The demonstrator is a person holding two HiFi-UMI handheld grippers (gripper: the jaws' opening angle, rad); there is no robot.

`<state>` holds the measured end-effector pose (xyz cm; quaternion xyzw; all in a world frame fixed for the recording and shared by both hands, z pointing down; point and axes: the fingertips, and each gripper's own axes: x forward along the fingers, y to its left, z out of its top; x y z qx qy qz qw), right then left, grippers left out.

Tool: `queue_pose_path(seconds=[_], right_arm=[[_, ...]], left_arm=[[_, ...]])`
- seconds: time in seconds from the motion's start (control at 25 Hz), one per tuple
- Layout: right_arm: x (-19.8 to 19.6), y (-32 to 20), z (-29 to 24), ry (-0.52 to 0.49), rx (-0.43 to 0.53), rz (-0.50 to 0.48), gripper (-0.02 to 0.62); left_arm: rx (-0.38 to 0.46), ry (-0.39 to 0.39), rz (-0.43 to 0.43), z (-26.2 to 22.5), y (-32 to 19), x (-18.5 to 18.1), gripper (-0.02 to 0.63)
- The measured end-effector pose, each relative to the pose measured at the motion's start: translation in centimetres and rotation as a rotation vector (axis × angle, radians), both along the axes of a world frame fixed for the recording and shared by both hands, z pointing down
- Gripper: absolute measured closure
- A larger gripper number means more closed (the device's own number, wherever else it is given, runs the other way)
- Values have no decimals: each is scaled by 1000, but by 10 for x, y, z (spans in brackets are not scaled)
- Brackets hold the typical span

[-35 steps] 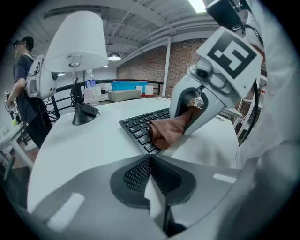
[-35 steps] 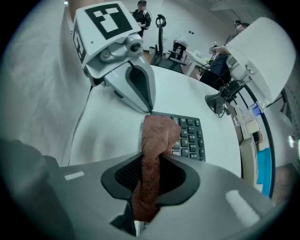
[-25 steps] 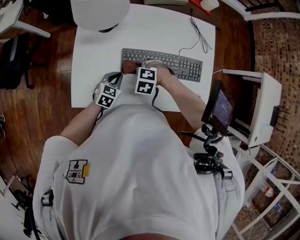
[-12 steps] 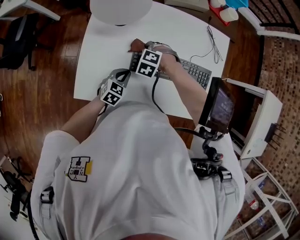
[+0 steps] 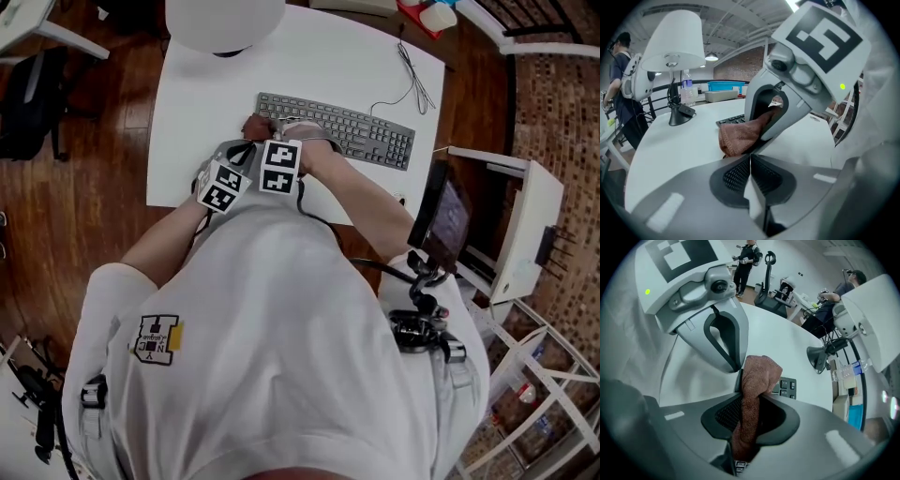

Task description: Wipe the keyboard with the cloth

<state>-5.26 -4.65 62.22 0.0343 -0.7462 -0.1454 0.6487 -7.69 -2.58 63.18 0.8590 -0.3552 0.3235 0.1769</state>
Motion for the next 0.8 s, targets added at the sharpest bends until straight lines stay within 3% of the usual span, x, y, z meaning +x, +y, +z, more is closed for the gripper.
queue_pose_path(seconds=[0.24, 0.8], right_arm=[[1, 29, 2, -3, -16, 18, 502], [2, 51, 24, 7, 7, 53, 492]], left_arm=[[8, -11, 50, 0, 18, -1, 604], [-5, -35, 64, 3, 52, -28, 604]])
